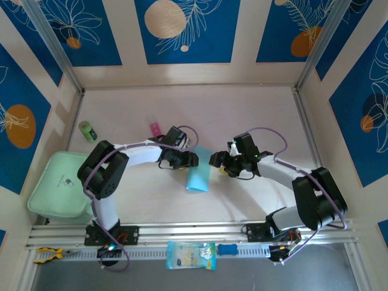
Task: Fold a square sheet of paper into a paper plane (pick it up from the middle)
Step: First fold the square sheet of paper in half at the center of the table, then hold the square sheet of paper at the center of the table.
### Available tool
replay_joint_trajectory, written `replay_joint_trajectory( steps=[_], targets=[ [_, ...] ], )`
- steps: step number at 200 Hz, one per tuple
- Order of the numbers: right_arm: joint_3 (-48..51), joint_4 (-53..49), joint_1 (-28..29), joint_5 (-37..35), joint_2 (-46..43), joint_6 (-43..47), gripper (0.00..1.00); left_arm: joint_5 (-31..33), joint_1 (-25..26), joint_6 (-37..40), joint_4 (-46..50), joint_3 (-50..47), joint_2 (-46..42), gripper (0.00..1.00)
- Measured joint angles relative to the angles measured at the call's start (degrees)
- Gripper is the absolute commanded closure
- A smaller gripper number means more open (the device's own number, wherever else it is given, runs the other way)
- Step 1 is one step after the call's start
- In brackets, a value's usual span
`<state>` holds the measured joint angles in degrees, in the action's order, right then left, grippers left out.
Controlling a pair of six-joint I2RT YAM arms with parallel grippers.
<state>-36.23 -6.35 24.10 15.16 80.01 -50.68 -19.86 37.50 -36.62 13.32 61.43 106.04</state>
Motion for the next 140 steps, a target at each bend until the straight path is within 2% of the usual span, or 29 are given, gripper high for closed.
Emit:
replay_joint_trajectory(
  steps=[44,63,76,140],
  targets=[
    [0.26,5.33,-0.42,2.95,4.24,-3.58,0.78,0.0,0.0,1.2,2.62,1.95,1.18,0.44],
    [0.15,6.58,0.42,3.76,6.29,-4.35,0.84,0.0,0.0,1.2,2.71,2.01,1.31,0.44],
    [-0.24,7.76,1.05,4.42,8.17,-4.94,0.92,0.0,0.0,1.36,2.8,2.08,1.31,0.44],
    [-5.68,7.74,3.82,4.07,17.79,-4.7,1.0,-0.46,0.0,2.05,2.73,2.05,1.31,0.42]
  ],
)
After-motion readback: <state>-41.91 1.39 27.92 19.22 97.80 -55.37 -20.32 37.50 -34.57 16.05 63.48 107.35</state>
